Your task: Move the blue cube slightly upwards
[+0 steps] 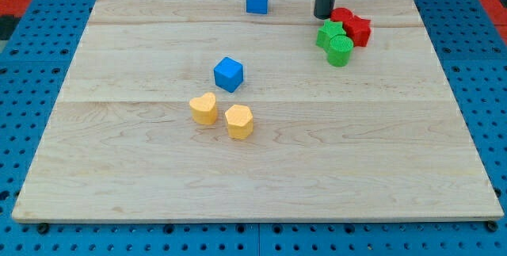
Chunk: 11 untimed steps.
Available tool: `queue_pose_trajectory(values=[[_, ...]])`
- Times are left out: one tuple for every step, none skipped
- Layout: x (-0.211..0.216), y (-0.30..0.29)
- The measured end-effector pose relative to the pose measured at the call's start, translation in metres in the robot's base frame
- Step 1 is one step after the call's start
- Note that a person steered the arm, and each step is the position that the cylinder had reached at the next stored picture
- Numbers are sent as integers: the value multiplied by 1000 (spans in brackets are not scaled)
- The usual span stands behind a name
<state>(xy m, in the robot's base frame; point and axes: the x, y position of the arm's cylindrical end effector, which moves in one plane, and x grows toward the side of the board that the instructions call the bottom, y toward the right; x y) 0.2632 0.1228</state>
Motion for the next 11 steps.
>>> queue_pose_trajectory(values=[[21,16],[18,1],[-3,-20],[-5,-59],[8,-116],[36,-139],[83,-129],[130,-109],[172,-88],[191,-123],[185,-162]])
